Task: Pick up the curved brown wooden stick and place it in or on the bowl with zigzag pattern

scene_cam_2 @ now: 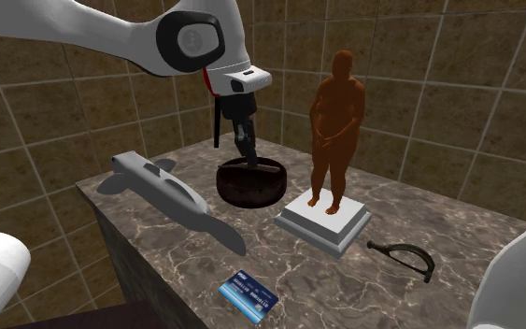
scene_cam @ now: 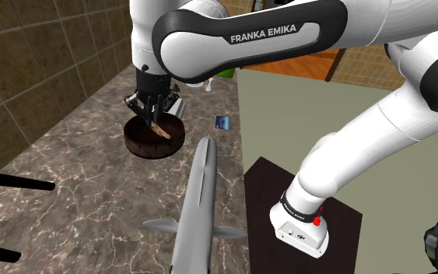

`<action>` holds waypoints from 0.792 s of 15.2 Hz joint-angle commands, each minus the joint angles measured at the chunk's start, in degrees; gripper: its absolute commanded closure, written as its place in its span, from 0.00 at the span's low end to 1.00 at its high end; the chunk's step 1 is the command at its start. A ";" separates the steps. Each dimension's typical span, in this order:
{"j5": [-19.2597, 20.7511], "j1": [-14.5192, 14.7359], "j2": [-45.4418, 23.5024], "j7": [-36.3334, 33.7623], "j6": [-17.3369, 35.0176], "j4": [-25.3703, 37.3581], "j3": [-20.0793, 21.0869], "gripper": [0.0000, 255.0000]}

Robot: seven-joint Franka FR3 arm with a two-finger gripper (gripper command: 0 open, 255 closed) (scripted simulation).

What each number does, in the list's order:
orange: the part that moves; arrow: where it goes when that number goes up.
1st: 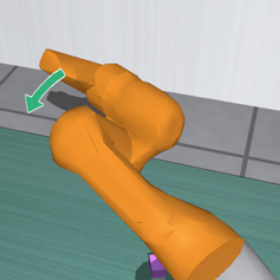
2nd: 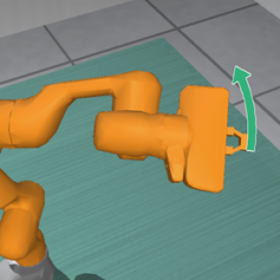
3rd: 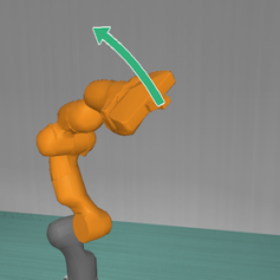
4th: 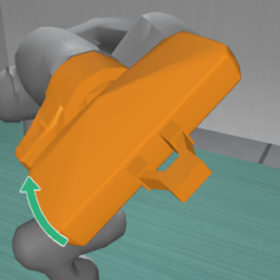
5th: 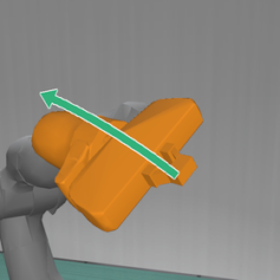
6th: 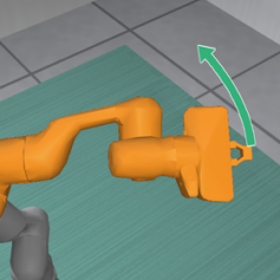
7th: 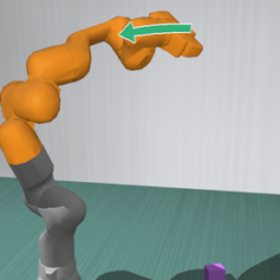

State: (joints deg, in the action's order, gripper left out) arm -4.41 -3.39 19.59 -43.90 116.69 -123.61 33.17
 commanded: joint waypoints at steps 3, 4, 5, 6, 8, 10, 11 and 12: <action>0.00 0.00 0.00 0.00 0.01 -0.01 0.00 0.00; 0.00 0.00 0.00 0.00 0.01 -0.01 0.00 0.00; 0.00 0.00 0.00 0.00 0.01 -0.01 0.00 0.00; 0.00 0.00 0.00 0.00 0.01 -0.01 0.00 0.00; 0.00 0.00 0.00 0.00 0.01 -0.01 0.00 0.00; -0.43 0.20 1.17 0.38 -3.85 2.80 -0.59 0.00; -0.57 0.26 1.63 0.51 -5.78 4.32 -0.85 0.00; -0.65 0.30 1.92 0.59 -7.30 5.57 -1.04 0.00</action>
State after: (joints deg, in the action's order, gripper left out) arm -4.98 -3.13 21.22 -43.41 110.91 -119.22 32.30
